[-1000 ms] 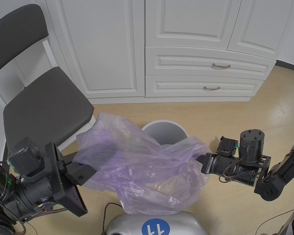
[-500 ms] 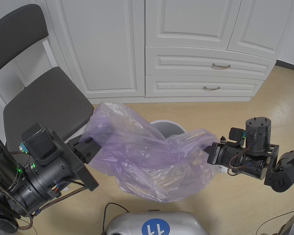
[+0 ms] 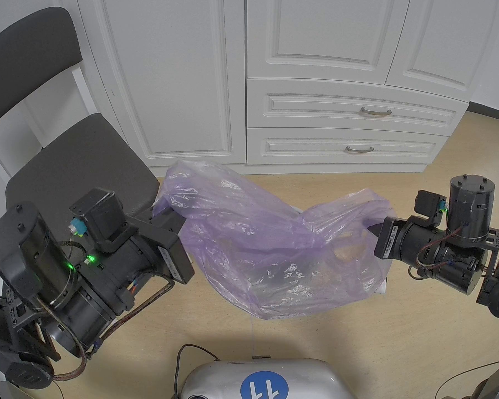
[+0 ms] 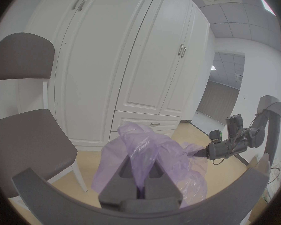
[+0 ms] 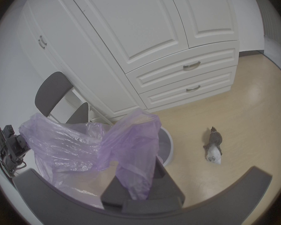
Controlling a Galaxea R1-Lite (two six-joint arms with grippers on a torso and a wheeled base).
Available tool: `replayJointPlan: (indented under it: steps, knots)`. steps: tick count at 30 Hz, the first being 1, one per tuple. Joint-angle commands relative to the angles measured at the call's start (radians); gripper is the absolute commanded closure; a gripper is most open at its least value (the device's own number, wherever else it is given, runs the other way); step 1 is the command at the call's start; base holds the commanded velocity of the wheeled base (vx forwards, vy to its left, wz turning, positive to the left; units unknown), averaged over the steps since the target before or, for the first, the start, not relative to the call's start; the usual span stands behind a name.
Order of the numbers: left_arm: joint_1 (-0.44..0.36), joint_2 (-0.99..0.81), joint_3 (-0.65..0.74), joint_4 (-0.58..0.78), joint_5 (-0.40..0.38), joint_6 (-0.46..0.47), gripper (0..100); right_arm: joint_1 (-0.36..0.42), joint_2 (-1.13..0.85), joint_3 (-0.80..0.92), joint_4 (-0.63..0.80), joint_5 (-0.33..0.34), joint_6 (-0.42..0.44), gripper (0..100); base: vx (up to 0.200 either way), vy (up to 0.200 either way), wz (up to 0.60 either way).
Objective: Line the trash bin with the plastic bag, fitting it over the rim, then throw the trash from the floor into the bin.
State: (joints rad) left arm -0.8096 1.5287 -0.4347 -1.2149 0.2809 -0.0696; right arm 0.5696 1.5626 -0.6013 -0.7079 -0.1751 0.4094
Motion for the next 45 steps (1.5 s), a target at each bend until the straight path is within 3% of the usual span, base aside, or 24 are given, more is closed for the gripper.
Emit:
replayJointPlan:
  steps: [1,16,23,35,45]
  knots:
    - [-0.007,0.036,-0.018,-0.002,0.001,-0.003,100,0.003,-0.032,0.003,0.001,-0.017,-0.017,100,0.0,0.0,0.0]
    - [0.0,0.042,-0.006,0.003,-0.003,-0.003,100,0.036,-0.044,0.015,0.025,-0.049,-0.041,100,0.0,0.0,0.0]
    - [0.009,0.042,0.01,0.006,-0.009,-0.001,100,0.029,-0.052,0.028,0.033,-0.092,-0.099,100,0.0,0.0,0.0]
    - [0.046,0.082,0.022,-0.005,0.0,0.056,100,0.029,-0.096,0.095,0.027,-0.095,-0.222,100,0.0,0.0,0.0]
    - [0.056,0.094,0.019,-0.037,0.0,0.059,100,0.039,-0.088,0.11,0.025,-0.107,-0.239,100,0.0,0.0,0.0]
